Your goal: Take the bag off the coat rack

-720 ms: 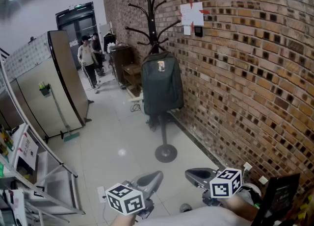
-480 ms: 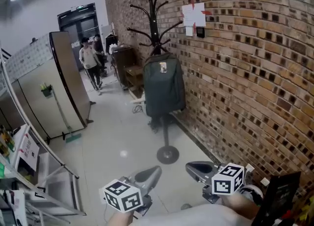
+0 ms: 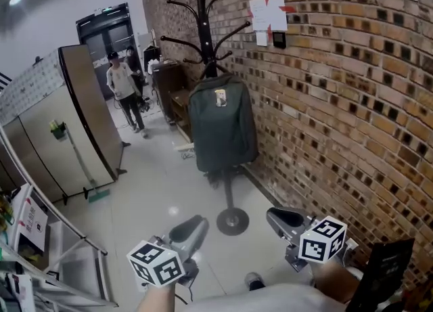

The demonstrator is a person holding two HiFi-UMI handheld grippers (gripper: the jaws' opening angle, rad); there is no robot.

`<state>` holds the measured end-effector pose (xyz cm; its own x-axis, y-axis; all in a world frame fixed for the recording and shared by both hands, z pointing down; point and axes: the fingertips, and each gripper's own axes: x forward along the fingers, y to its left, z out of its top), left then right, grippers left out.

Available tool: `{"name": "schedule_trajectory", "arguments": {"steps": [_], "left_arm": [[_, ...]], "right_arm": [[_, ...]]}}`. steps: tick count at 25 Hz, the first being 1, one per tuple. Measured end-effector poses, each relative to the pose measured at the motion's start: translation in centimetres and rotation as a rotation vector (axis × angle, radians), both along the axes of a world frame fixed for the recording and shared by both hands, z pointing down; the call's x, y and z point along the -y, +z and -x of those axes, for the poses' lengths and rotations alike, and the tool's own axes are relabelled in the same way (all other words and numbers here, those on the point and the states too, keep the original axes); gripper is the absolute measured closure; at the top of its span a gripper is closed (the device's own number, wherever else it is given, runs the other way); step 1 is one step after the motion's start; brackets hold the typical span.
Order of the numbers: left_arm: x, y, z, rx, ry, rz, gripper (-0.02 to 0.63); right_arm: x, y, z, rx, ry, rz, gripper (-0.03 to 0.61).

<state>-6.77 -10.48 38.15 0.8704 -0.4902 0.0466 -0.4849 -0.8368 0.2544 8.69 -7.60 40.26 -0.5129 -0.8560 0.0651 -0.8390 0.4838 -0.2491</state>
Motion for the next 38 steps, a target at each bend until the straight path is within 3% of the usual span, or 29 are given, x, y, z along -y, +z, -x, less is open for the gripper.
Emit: {"name": "schedule_trajectory", "arguments": {"steps": [5,8,14,21,23,31,38], "left_arm": [[9.5,-0.5,-3.0,0.018,-0.029,-0.015,0.455],[15.7,-1.1,-4.6,0.033,-0.060,-0.019,0.396],[25.7,-1.7,-6.7,0.060,-0.131,-0.011,0.374],[31.6,-2.2,-6.2,0.063,-0.206,-0.027,0.372],[33.2,-2.7,-5.9,0.061,-0.216,-0.037,0.347],[40.0,-4.9,-6.9,0.099,-0.178,-0.085,0.248],[44.3,-5.9,-8.6,0.125,-0.154,-0.093,0.219]], "right_arm": [[9.7,-0.5,-3.6,-0.002,-0.003,-0.004,0.521],[15.7,-0.7,-5.6,-0.039,-0.009,0.009,0.449],[25.2,-1.8,-7.7,-0.084,-0.053,0.000,0.395],[31.1,-2.6,-9.3,-0.100,-0.038,-0.025,0.334],[32.5,-3.0,-9.7,-0.107,-0.025,-0.032,0.319],[38.7,-7.6,-11.5,-0.120,0.079,-0.135,0.230],[43.7,-10.1,-12.7,-0.126,0.095,-0.175,0.156]]}}
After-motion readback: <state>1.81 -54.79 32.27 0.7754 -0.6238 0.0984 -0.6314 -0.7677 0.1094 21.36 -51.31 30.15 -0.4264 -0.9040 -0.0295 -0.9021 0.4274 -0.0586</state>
